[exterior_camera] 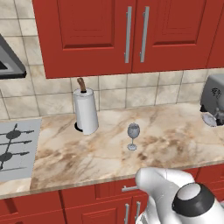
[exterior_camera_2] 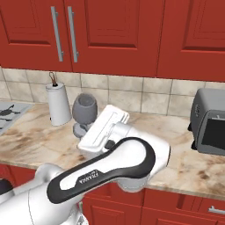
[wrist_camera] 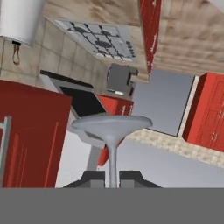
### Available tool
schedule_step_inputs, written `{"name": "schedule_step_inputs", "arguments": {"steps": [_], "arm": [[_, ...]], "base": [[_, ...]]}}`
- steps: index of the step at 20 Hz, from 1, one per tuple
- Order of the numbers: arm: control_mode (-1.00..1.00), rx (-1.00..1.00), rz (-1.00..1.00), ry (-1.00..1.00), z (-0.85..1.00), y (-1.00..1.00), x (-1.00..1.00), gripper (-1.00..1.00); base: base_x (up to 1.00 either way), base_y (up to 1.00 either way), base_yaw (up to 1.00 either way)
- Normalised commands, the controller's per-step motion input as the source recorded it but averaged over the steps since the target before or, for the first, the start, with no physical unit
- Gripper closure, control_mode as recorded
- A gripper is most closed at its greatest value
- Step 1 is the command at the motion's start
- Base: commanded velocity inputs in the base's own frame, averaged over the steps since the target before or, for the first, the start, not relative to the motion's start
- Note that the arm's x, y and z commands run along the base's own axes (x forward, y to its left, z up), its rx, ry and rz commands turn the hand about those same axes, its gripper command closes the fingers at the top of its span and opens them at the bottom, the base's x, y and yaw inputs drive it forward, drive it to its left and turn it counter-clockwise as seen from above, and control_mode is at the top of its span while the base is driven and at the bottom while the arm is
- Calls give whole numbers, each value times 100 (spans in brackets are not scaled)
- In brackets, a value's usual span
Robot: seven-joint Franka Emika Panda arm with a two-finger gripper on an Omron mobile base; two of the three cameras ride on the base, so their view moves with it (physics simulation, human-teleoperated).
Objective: Retrieve the wine glasses from the counter and place one next to each plate.
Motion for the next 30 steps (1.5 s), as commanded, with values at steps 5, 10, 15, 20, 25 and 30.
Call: {"name": "schedule_step_inputs", "arguments": {"steps": [5,10,15,20,25,30], "arm": [[-100,0,1,-3,40,31,0,100],[100,0,0,0,7,5,-1,100],[100,0,0,0,0,0,0,100],[100,0,0,0,0,0,0,100],[100,0,0,0,0,0,0,100],[100,0,0,0,0,0,0,100]], "base": [[0,0,0],[-41,44,1],[-92,100,19],[-32,75,66],[0,6,99],[0,0,100]]}}
